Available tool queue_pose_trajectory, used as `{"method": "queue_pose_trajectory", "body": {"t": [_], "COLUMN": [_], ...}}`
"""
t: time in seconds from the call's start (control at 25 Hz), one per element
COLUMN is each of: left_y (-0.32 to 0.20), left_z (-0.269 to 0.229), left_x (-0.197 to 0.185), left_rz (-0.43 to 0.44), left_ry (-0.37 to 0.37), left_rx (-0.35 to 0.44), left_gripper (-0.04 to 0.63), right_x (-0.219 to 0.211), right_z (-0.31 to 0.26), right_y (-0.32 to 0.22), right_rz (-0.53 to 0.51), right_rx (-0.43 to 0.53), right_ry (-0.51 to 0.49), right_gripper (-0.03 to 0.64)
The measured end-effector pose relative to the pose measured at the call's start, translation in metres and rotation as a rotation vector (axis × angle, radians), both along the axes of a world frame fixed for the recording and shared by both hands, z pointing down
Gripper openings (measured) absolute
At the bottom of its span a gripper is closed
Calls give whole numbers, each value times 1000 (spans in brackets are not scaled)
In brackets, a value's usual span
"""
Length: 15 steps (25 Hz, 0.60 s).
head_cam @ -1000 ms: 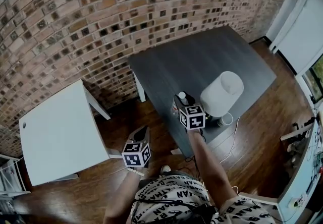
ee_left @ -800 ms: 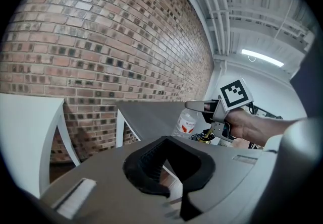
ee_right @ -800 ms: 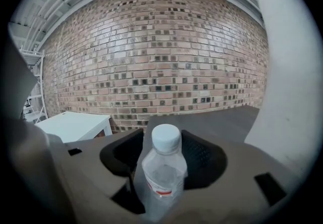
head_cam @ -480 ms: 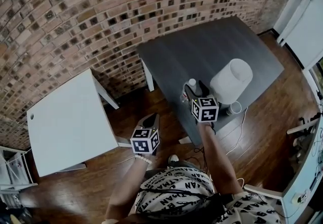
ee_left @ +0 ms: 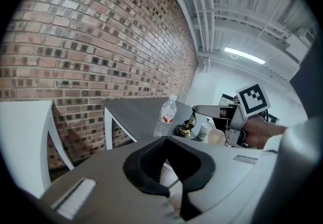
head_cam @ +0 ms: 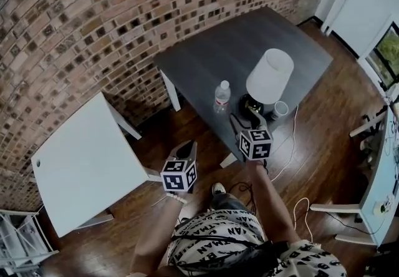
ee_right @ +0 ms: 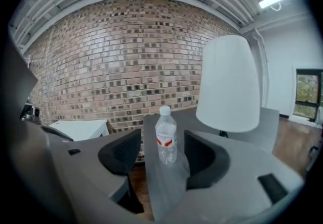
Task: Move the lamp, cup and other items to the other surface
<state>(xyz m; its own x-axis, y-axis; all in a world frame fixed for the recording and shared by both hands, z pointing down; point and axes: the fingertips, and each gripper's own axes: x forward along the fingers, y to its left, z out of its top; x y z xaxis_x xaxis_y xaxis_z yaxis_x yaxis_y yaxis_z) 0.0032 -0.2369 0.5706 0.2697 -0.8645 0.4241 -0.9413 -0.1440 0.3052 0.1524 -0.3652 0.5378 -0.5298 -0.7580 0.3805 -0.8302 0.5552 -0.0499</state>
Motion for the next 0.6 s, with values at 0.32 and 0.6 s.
{"method": "queue_pose_trajectory", "body": {"t": [0.32, 0.6], "left_y": [43, 88], "left_z": [-15, -21], "left_x": [32, 69], "left_rz": [132, 237], "left_ry": [-5, 6], "left_rx": [26, 45], "left_gripper": [3, 3], "right_x": [64, 106], "right_z": [16, 17], "right_y": [96, 172], "right_rz": [178, 287], "right_rx": [-56, -70], "right_ry": [-55, -77], "right_gripper": [31, 0]}}
